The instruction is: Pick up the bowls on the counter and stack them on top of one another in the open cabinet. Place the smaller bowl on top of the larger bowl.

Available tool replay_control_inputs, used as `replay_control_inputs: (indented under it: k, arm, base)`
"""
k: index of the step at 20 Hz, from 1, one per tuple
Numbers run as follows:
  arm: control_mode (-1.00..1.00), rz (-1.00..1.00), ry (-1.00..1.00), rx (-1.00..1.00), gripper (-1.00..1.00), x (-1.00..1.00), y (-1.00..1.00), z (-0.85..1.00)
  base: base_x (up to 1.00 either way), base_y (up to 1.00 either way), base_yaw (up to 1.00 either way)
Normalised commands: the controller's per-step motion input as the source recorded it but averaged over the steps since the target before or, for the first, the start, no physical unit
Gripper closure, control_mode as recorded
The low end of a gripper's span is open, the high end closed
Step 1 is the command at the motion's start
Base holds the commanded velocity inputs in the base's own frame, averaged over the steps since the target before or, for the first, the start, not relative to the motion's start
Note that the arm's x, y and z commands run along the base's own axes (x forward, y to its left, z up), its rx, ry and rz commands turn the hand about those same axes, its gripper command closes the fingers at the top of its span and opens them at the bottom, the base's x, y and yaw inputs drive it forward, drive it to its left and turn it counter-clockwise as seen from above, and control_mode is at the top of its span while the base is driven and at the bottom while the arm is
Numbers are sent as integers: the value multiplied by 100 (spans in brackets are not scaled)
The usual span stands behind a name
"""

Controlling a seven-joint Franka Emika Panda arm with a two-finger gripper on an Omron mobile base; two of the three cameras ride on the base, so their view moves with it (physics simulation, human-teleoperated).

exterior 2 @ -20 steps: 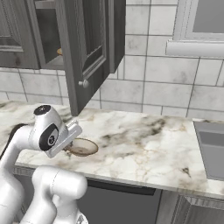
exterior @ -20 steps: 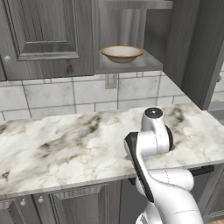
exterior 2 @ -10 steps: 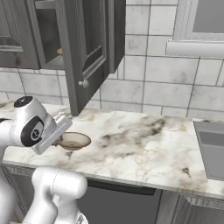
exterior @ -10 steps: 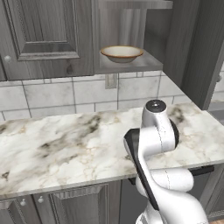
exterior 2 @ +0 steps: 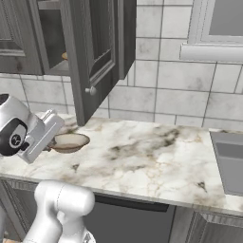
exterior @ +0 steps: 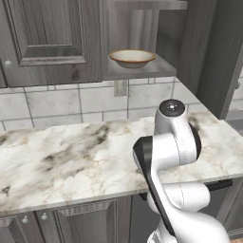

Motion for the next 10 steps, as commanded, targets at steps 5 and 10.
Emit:
replay_control_inputs:
  k: [5, 10]
  arm:
    - [-100, 8, -7, -6, 100, -30, 11, 58]
    - [-100, 9, -6, -3, 100, -25, 10, 54]
  base:
    - [0, 0, 0]
    - [0, 0, 0]
